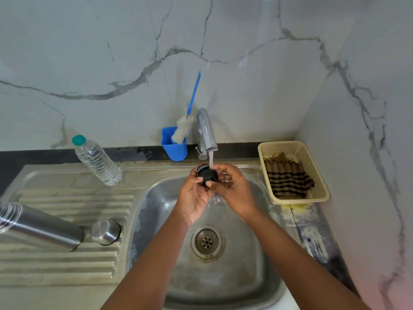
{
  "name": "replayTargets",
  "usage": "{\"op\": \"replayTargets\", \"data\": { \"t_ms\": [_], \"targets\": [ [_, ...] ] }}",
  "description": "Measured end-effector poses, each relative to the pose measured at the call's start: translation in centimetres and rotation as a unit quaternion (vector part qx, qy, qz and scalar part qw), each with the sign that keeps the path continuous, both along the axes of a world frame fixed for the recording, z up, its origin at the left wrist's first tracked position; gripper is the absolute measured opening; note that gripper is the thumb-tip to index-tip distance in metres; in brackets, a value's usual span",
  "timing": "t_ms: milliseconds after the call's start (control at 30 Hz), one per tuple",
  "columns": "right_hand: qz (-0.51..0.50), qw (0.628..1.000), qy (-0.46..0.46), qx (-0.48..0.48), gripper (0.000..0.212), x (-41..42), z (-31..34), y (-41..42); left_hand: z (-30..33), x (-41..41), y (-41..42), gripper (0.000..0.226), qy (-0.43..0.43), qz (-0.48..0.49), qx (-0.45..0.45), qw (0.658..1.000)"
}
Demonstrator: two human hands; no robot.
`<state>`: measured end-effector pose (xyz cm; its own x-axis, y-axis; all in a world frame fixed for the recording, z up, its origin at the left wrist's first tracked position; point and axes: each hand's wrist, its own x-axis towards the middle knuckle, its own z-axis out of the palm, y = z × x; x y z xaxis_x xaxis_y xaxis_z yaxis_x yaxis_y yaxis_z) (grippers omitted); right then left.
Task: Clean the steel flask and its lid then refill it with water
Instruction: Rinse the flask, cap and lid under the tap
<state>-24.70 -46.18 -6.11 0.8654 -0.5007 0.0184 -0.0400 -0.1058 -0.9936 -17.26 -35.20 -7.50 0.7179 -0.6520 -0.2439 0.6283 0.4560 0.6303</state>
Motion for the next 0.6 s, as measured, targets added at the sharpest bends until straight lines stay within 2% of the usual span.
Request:
{"op": "replayTargets", "data": {
  "t_ms": [133,267,400,500,600],
  "targets": [
    [-0.014,0.999,-0.018,-0.04,0.044,-0.2,0.0,0.4,0.3,0.2,-0.5,0.042,-0.007,0.009,0.018,1.0],
    [-0.034,0.994,-0.054,-0.088,0.053,-0.3,0.2,0.3,0.1,0.1,-0.7,0.045,-0.033,0.001,0.088,0.996],
    [-0.03,0.988,-0.063,-0.139,0.063,0.1,-0.1,0.0,0.1,-0.3,-0.9,0.06,-0.056,0.002,0.141,0.988],
    [-0.036,0.986,-0.084,-0.138,0.06,0.4,0.4,-0.3,0.2,-0.3,-1.2,0.051,-0.048,0.02,0.162,0.985],
    [-0.038,0.983,-0.064,-0.169,0.046,0.7,0.6,-0.5,0.2,-0.2,-1.3,0.034,-0.04,0.013,0.157,0.987]
  ]
}}
